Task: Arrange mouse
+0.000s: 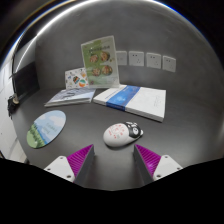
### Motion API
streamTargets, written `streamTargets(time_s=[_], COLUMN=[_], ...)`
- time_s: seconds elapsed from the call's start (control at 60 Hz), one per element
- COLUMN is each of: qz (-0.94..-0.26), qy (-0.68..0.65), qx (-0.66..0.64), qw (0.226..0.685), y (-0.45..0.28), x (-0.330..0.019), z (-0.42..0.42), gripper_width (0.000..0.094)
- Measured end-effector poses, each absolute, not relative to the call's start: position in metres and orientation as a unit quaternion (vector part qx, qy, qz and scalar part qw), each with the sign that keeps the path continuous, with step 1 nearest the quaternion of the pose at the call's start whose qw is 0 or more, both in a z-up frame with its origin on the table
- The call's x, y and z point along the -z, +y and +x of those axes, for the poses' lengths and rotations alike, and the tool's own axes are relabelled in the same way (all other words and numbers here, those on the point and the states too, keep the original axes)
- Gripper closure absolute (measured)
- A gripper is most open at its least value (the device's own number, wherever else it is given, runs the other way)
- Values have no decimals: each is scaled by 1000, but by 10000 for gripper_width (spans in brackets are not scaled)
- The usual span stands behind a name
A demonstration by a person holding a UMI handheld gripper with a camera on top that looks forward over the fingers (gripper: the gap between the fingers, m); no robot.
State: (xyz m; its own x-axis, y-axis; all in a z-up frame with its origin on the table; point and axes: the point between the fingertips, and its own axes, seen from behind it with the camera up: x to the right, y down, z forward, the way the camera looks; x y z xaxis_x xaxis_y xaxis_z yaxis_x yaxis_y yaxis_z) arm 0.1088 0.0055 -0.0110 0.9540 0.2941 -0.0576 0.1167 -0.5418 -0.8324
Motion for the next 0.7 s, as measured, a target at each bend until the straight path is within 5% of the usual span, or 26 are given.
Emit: streamTargets(time_s=[0.367, 0.417, 0.483, 0.7], qz=[-878, -880, -884, -885], qy=[-94, -79, -49, 13], qx=[-63, -51, -42, -14], qw=[464, 466, 464, 465], y=[97, 100, 99, 89], x=[11, 11, 12, 4], z=[90, 91, 93, 95], gripper_width=[81, 147, 376, 509])
